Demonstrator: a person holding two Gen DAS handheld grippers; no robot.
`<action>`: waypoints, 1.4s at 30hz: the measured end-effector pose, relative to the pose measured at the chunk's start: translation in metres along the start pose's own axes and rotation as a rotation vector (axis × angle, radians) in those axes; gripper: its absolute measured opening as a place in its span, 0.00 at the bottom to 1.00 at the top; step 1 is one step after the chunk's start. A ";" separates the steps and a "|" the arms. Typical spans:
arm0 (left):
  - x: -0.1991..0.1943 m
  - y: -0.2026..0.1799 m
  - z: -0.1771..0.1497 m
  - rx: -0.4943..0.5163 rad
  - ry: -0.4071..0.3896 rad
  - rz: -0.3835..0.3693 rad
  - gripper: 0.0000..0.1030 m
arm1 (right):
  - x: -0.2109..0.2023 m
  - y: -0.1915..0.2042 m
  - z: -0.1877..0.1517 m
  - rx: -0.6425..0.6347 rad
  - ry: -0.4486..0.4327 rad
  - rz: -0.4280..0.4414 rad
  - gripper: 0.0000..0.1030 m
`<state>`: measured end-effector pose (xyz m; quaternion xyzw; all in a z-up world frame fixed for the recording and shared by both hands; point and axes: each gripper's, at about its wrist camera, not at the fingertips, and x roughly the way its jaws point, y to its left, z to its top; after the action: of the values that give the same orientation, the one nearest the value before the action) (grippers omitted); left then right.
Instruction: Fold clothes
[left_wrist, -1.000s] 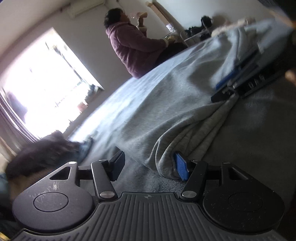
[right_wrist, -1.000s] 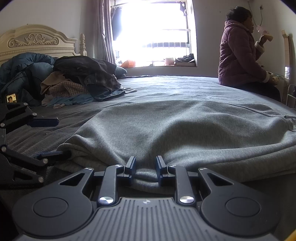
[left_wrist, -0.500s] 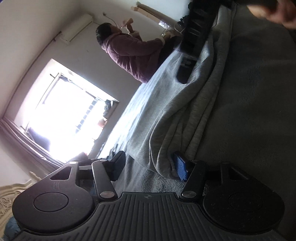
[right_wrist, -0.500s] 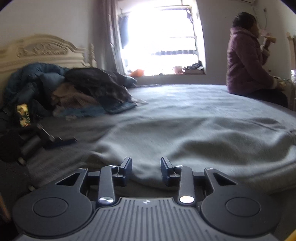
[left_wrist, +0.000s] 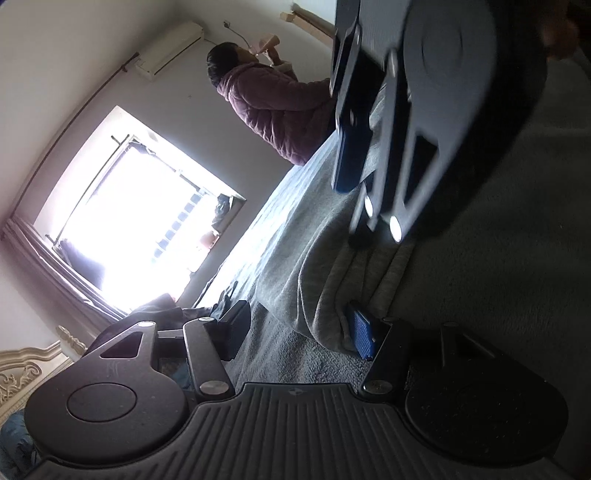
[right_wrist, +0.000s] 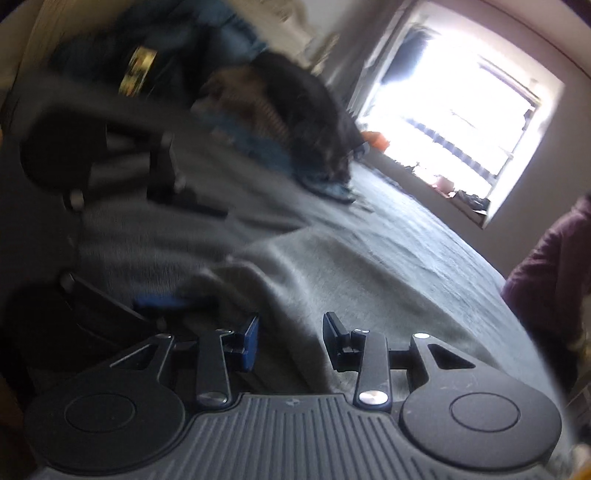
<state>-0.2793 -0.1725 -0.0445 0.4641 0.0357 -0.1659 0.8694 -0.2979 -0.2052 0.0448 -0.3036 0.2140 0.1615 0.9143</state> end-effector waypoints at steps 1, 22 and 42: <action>0.000 0.000 0.000 0.000 -0.001 0.002 0.57 | 0.004 0.003 0.001 -0.030 0.008 -0.005 0.36; 0.001 0.027 -0.008 -0.199 0.023 -0.108 0.60 | -0.011 0.026 -0.036 -0.078 -0.055 -0.058 0.16; -0.016 0.030 -0.016 -0.134 -0.016 -0.123 0.62 | -0.048 -0.015 -0.029 0.406 -0.223 0.074 0.19</action>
<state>-0.2830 -0.1396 -0.0263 0.4005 0.0682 -0.2197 0.8870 -0.3410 -0.2431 0.0544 -0.0858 0.1507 0.1810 0.9681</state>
